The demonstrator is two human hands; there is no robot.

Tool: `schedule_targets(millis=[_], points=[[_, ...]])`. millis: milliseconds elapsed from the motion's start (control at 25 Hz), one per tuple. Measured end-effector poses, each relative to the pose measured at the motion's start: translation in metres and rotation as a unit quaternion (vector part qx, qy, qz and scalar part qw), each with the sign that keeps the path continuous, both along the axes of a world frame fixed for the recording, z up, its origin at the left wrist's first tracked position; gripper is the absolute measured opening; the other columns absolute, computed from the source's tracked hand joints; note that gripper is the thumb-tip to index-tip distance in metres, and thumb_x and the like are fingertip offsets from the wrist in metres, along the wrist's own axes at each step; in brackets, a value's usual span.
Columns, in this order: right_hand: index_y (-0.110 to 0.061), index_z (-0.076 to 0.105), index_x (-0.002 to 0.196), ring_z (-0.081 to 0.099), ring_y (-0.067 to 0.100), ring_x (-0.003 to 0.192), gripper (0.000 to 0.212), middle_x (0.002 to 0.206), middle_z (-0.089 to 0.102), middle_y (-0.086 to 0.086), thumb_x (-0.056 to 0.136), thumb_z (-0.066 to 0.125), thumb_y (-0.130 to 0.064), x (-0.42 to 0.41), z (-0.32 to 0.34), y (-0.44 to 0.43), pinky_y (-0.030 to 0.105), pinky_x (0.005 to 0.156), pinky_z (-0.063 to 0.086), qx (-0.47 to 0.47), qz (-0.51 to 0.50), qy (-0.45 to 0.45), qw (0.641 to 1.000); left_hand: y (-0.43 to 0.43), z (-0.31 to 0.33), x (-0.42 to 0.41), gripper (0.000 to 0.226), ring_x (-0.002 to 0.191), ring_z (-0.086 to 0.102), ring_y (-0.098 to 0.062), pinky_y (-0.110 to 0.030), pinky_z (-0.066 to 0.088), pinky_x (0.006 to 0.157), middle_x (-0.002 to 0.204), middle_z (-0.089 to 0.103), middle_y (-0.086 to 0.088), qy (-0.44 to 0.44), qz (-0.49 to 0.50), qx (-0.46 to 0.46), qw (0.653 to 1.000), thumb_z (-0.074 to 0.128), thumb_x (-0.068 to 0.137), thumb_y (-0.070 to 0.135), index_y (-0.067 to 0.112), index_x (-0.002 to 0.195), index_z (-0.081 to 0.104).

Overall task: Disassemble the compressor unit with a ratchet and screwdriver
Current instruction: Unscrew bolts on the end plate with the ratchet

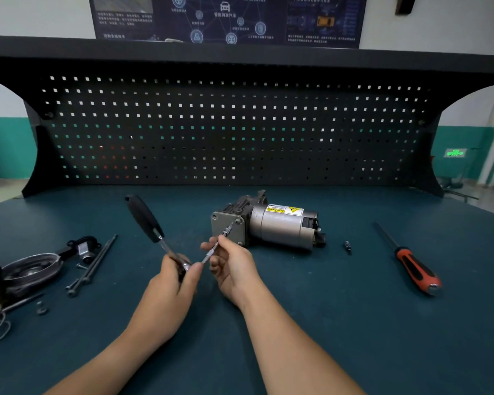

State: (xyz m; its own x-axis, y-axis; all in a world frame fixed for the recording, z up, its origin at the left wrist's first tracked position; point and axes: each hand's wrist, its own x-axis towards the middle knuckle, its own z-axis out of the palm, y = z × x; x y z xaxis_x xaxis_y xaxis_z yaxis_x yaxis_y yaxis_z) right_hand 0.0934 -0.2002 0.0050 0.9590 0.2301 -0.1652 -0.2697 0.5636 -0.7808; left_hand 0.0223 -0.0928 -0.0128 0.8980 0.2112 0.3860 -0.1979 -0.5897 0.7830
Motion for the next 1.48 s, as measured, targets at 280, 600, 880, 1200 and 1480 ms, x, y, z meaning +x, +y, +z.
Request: schedule_targets(millis=[280,600,880,1200,1480], points=[[-0.009,0.056,0.072,0.041,0.003,0.029,0.027,0.052,0.066,0.001,0.095,0.044,-0.015,0.0,0.0,0.0,0.012,0.034,0.035,0.005,-0.006,0.012,1.0,0.001,-0.001,0.002,0.021,0.06,0.055,-0.004,-0.024,0.039,0.054,0.063,0.061,0.001,-0.009,0.003,-0.016,1.0,0.047,0.093,0.037,0.018,0.082,0.046],[-0.009,0.054,0.074,0.037,0.003,0.028,0.025,0.052,0.066,0.001,0.096,0.042,-0.014,0.003,-0.001,0.001,0.012,0.034,0.031,0.015,-0.017,0.015,1.0,-0.001,-0.003,0.005,0.018,0.064,0.057,-0.006,-0.02,0.038,0.056,0.068,0.062,0.002,-0.001,-0.003,-0.02,1.0,0.048,0.093,0.035,0.02,0.084,0.046],[-0.011,0.057,0.081,0.04,0.002,0.031,0.023,0.054,0.067,-0.001,0.097,0.041,-0.015,0.005,-0.002,0.003,0.013,0.037,0.034,0.01,-0.014,0.001,1.0,-0.003,0.005,0.0,0.021,0.079,0.061,-0.029,-0.036,0.04,0.064,0.076,0.055,0.01,0.005,0.037,0.153,0.988,0.044,0.094,0.04,0.02,0.096,0.038],[-0.011,0.057,0.078,0.042,0.0,0.032,0.022,0.056,0.068,-0.003,0.097,0.047,-0.017,0.003,-0.003,0.002,0.01,0.037,0.034,0.014,-0.032,-0.009,0.999,-0.012,0.013,0.0,0.025,0.055,0.052,-0.015,-0.03,0.04,0.054,0.065,0.062,0.003,0.052,-0.002,-0.08,0.995,0.039,0.098,0.034,0.012,0.086,0.045],[-0.01,0.054,0.079,0.049,0.001,0.034,0.025,0.054,0.067,-0.001,0.099,0.042,-0.016,0.003,-0.003,0.003,0.01,0.038,0.038,-0.02,-0.007,-0.033,0.999,-0.005,0.01,0.005,0.018,0.041,0.047,-0.007,-0.027,0.038,0.052,0.075,0.063,-0.007,0.064,0.005,-0.118,0.991,0.041,0.099,0.028,0.012,0.094,0.047]])
